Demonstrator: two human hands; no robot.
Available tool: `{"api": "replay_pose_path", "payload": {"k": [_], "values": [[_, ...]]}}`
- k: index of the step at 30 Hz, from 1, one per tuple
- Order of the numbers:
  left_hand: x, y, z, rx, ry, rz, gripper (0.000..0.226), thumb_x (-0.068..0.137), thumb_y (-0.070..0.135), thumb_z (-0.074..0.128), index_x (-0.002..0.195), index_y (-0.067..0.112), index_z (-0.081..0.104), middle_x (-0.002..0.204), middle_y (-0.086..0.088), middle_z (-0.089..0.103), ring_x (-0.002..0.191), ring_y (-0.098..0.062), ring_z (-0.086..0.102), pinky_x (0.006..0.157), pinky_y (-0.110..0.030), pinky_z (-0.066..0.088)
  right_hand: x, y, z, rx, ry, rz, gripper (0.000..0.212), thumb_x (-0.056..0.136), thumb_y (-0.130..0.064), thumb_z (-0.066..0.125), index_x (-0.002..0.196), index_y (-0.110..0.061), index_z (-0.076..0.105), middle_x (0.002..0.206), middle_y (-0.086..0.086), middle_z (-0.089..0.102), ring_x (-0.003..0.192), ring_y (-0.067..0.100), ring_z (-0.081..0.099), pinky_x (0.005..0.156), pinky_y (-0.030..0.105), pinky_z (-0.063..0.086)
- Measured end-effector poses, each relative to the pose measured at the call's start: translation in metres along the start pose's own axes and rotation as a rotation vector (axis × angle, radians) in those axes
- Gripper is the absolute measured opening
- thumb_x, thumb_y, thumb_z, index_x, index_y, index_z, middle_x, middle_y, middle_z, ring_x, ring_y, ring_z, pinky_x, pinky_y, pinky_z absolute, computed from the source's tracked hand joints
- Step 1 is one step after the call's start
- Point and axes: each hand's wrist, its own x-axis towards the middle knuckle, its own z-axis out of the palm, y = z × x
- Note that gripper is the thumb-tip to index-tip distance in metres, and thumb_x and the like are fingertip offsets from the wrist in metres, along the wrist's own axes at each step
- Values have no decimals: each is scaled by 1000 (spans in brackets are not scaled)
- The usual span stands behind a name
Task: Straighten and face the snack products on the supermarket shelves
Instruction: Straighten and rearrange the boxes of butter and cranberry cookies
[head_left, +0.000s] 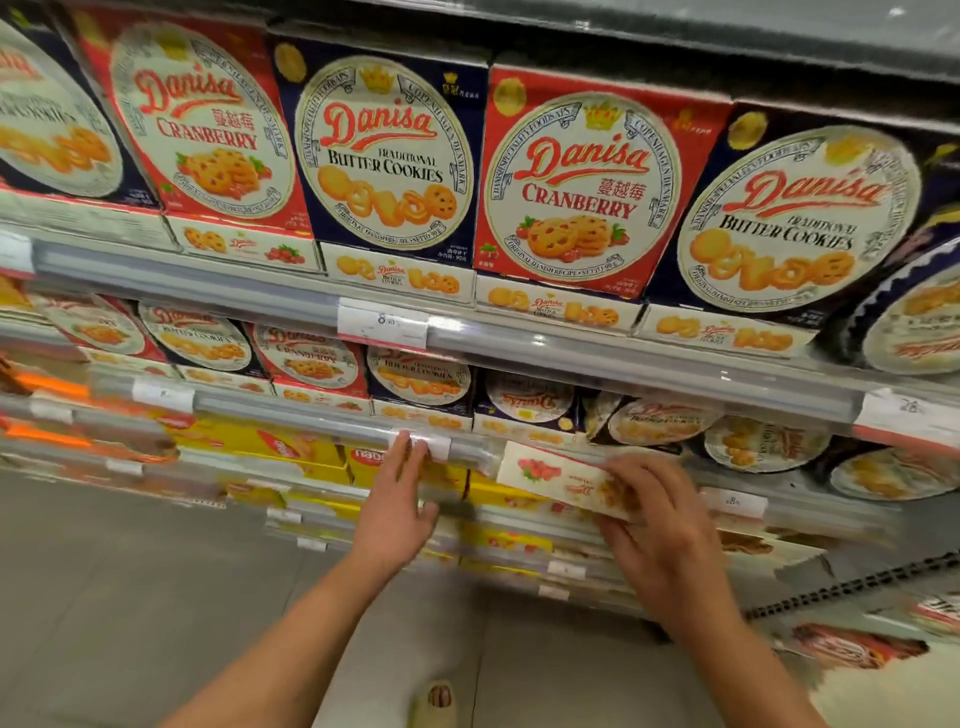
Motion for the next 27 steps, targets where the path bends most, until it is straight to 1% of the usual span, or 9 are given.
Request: {"api": "replay_pose_path", "payload": {"k": [2, 6, 8, 12, 15, 17, 19, 24, 27], "values": [[-5, 6, -14, -77, 16, -35, 78, 94, 24, 63, 161, 24, 23, 171, 0, 6, 156, -23, 14, 119, -33, 27, -13, -1, 2, 111, 12, 31, 60, 71, -5, 87, 125, -12, 62, 121, 1, 62, 111, 15, 57, 98, 23, 44], [-21, 13, -52, -96, 140, -60, 71, 93, 18, 65, 156, 13, 34, 168, -7, 21, 155, -25, 18, 119, -39, 26, -34, -7, 10, 258, 11, 108, 65, 73, -10, 87, 129, -22, 57, 122, -14, 56, 107, 10, 58, 86, 21, 51], [-23, 9, -77, -23, 209, -32, 75, 92, 19, 65, 158, 13, 30, 168, -8, 19, 155, -27, 19, 121, -43, 25, -44, -13, 16, 333, 11, 179, 62, 75, -10, 86, 130, -23, 58, 124, -15, 57, 109, 9, 59, 85, 20, 51], [-12, -6, -128, 143, 378, -2, 80, 92, 21, 65, 159, 9, 24, 169, -11, 15, 156, -29, 13, 125, -46, 22, -52, -24, 21, 377, -36, 240, 62, 78, -12, 84, 132, -27, 56, 125, -12, 60, 112, 12, 61, 82, 29, 56], [6, -17, -159, 177, 459, 27, 78, 92, 19, 64, 157, 5, 25, 166, -17, 21, 155, -33, 14, 126, -47, 19, -51, -33, 23, 346, -54, 244, 64, 77, -13, 86, 131, -30, 55, 124, -13, 60, 112, 8, 59, 81, 23, 53], [21, -24, -174, 278, 451, 61, 74, 88, 20, 69, 149, 0, 33, 155, -24, 35, 149, -42, 24, 124, -53, 23, -48, -42, 26, 316, -43, 279, 62, 76, -13, 87, 129, -28, 57, 121, -12, 61, 108, 4, 58, 81, 17, 50], [33, -32, -184, 418, 404, 73, 72, 84, 27, 74, 141, -1, 41, 143, -26, 46, 140, -47, 35, 119, -59, 28, -44, -52, 32, 303, -33, 342, 60, 77, -13, 87, 129, -25, 59, 120, -13, 60, 107, 4, 58, 82, 19, 52], [44, -51, -192, 504, 366, 218, 78, 76, 31, 76, 142, 5, 45, 138, -22, 51, 130, -45, 43, 117, -63, 29, -35, -93, 59, 287, 2, 423, 61, 77, -12, 87, 128, -29, 57, 121, -24, 56, 113, -7, 55, 81, 15, 48], [41, -65, -197, 500, 362, 308, 76, 74, 34, 76, 140, 9, 49, 136, -17, 52, 128, -41, 44, 115, -63, 30, -34, -119, 83, 289, 45, 510, 63, 75, -10, 88, 127, -32, 59, 122, -9, 64, 110, 9, 63, 83, 27, 57]]}}
